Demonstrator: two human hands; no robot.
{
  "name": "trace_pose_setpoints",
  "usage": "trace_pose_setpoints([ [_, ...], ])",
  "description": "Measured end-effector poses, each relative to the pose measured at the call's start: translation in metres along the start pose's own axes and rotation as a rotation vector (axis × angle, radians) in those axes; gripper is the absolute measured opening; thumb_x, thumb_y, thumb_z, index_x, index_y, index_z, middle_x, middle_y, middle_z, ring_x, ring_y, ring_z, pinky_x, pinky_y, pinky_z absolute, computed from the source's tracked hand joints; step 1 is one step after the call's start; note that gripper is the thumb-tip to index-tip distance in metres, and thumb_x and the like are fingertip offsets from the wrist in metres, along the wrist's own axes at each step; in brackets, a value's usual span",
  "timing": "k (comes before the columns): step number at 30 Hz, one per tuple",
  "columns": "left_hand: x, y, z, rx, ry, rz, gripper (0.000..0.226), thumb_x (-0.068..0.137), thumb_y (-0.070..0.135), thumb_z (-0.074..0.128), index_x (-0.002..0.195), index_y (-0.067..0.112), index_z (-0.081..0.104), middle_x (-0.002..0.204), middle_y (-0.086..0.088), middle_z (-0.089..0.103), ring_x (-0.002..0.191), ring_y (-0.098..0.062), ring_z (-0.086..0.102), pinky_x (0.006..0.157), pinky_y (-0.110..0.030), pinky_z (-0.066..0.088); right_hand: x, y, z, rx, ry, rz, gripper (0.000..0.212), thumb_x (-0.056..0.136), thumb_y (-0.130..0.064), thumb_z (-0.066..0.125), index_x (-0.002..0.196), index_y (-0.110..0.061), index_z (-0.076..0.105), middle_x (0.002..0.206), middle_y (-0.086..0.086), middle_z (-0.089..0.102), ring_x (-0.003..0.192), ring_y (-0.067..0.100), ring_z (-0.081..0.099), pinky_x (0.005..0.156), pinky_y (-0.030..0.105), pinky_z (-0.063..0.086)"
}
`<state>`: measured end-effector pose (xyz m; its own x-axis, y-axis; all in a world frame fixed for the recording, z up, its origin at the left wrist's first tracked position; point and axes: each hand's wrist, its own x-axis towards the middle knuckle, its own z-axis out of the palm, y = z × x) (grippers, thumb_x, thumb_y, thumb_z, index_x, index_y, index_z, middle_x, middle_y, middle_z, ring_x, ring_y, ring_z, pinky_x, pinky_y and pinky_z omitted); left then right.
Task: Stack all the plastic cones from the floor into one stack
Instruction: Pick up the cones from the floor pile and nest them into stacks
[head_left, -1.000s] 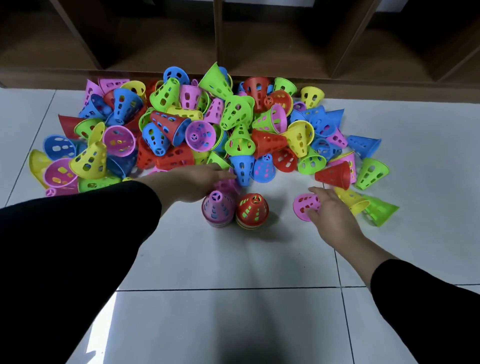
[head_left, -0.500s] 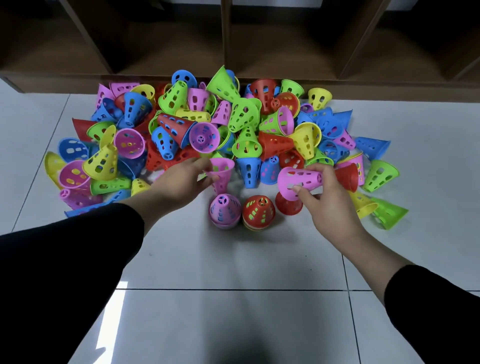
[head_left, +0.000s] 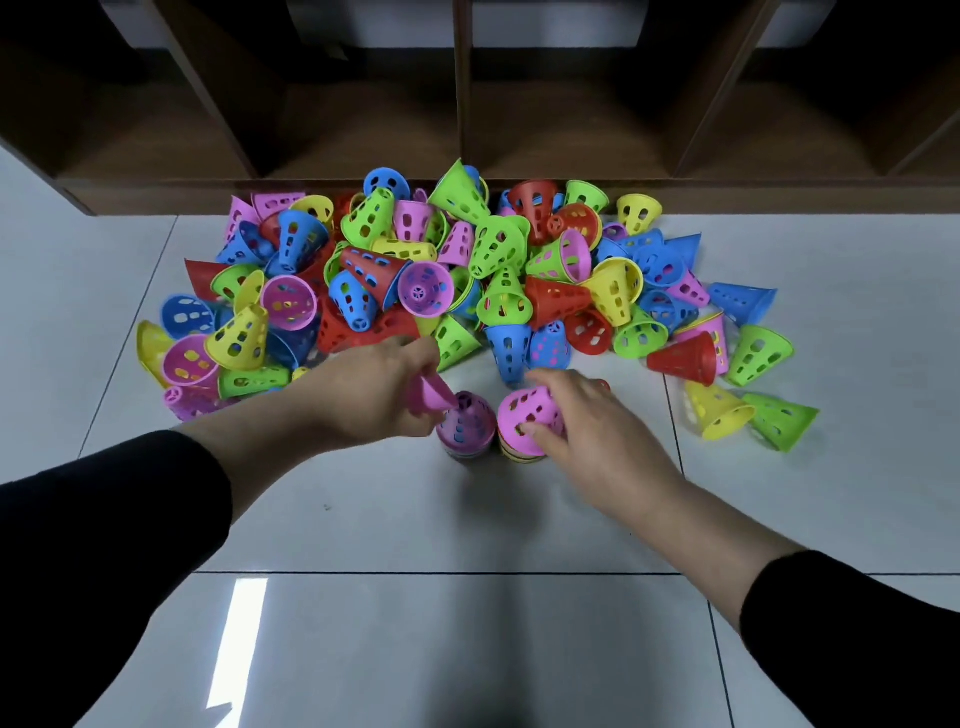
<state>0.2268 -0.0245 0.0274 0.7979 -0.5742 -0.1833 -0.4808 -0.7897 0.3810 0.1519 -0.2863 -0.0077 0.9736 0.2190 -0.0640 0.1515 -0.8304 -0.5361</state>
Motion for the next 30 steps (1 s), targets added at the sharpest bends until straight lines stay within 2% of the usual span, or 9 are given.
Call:
trace_pose_setpoints([
  [4, 0.016, 0.015, -0.008, 0.054, -0.080, 0.006, 0.065, 0.080, 0.042, 0.075, 0.131, 0.026, 0.038, 0.092, 0.008, 0.054, 0.081, -0.017, 0.056, 0.065, -0.030, 0.046, 0.003, 0.009, 0.029, -0.070, -0.052, 0.026, 0.051, 0.097, -0.026, 0.058, 0.145, -0.026, 0.041, 0.140, -0.001, 0.048, 0.125, 0.026, 0.048, 0.097, 0.041, 0.046],
  [8, 0.022, 0.009, -0.030, 0.164, -0.198, -0.022, 0.066, 0.080, 0.047, 0.074, 0.133, 0.032, 0.037, 0.097, 0.006, 0.060, 0.074, -0.008, 0.054, 0.052, -0.020, 0.037, 0.005, 0.017, 0.040, -0.063, -0.043, 0.052, 0.060, 0.097, -0.023, 0.058, 0.152, -0.029, 0.032, 0.144, -0.001, 0.047, 0.128, 0.027, 0.047, 0.101, 0.041, 0.045],
  [12, 0.025, 0.019, -0.011, 0.320, -0.352, -0.027, 0.078, 0.087, 0.050, 0.068, 0.152, 0.029, 0.029, 0.119, -0.002, 0.063, 0.101, -0.021, 0.059, 0.076, -0.032, 0.050, 0.003, 0.012, 0.038, 0.031, -0.023, 0.063, 0.066, 0.095, -0.045, 0.057, 0.153, -0.029, 0.030, 0.144, -0.003, 0.048, 0.130, 0.022, 0.043, 0.105, 0.038, 0.039],
  [14, 0.028, 0.030, 0.012, 0.374, -0.362, -0.014, 0.079, 0.092, 0.048, 0.062, 0.156, 0.026, 0.021, 0.120, -0.007, 0.062, 0.108, -0.026, 0.058, 0.085, -0.037, 0.049, 0.000, 0.015, 0.032, 0.091, 0.135, 0.068, 0.062, 0.094, -0.054, 0.048, 0.148, -0.024, 0.039, 0.144, -0.002, 0.050, 0.130, 0.019, 0.043, 0.104, 0.036, 0.035],
  [17, 0.030, 0.038, 0.038, 0.347, -0.209, -0.024, 0.058, 0.093, 0.039, 0.061, 0.144, 0.022, 0.040, 0.112, -0.009, 0.057, 0.101, -0.030, 0.059, 0.082, -0.042, 0.052, 0.005, 0.041, 0.025, 0.047, 0.325, 0.239, 0.051, 0.097, -0.039, 0.048, 0.143, -0.018, 0.047, 0.143, 0.003, 0.052, 0.130, 0.025, 0.046, 0.106, 0.043, 0.039],
  [20, 0.027, 0.034, 0.054, 0.162, -0.044, -0.081, 0.041, 0.087, 0.033, 0.070, 0.119, 0.017, 0.050, 0.109, -0.006, 0.051, 0.093, -0.029, 0.059, 0.076, -0.044, 0.053, 0.014, 0.070, 0.024, -0.017, 0.036, 0.402, 0.056, 0.096, -0.027, 0.060, 0.148, -0.017, 0.042, 0.147, 0.008, 0.047, 0.132, 0.031, 0.046, 0.108, 0.044, 0.039],
  [23, 0.021, 0.028, 0.069, 0.030, -0.010, -0.127, 0.040, 0.085, 0.031, 0.072, 0.117, 0.019, 0.051, 0.107, -0.004, 0.052, 0.092, -0.028, 0.057, 0.074, -0.041, 0.051, 0.017, 0.084, 0.032, -0.002, -0.113, 0.405, 0.041, 0.093, -0.022, 0.066, 0.131, -0.016, 0.052, 0.127, 0.011, 0.057, 0.115, 0.033, 0.057, 0.095, 0.038, 0.046],
  [27, 0.018, 0.028, 0.083, -0.112, 0.056, -0.219, 0.047, 0.085, 0.033, 0.071, 0.123, 0.024, 0.044, 0.111, -0.004, 0.056, 0.093, -0.029, 0.058, 0.075, -0.043, 0.052, 0.013, 0.086, 0.040, -0.039, -0.028, 0.433, 0.029, 0.094, -0.021, 0.065, 0.119, -0.013, 0.054, 0.115, 0.011, 0.061, 0.103, 0.033, 0.062, 0.082, 0.038, 0.048],
  [30, 0.017, 0.029, 0.089, -0.180, 0.113, -0.262, 0.052, 0.083, 0.044, 0.071, 0.124, 0.025, 0.044, 0.116, -0.003, 0.056, 0.100, -0.028, 0.058, 0.077, -0.042, 0.052, 0.012, 0.074, 0.023, 0.095, 0.234, 0.385, 0.033, 0.095, -0.027, 0.066, 0.123, -0.014, 0.057, 0.110, 0.004, 0.064, 0.096, 0.016, 0.058, 0.078, 0.031, 0.043],
])
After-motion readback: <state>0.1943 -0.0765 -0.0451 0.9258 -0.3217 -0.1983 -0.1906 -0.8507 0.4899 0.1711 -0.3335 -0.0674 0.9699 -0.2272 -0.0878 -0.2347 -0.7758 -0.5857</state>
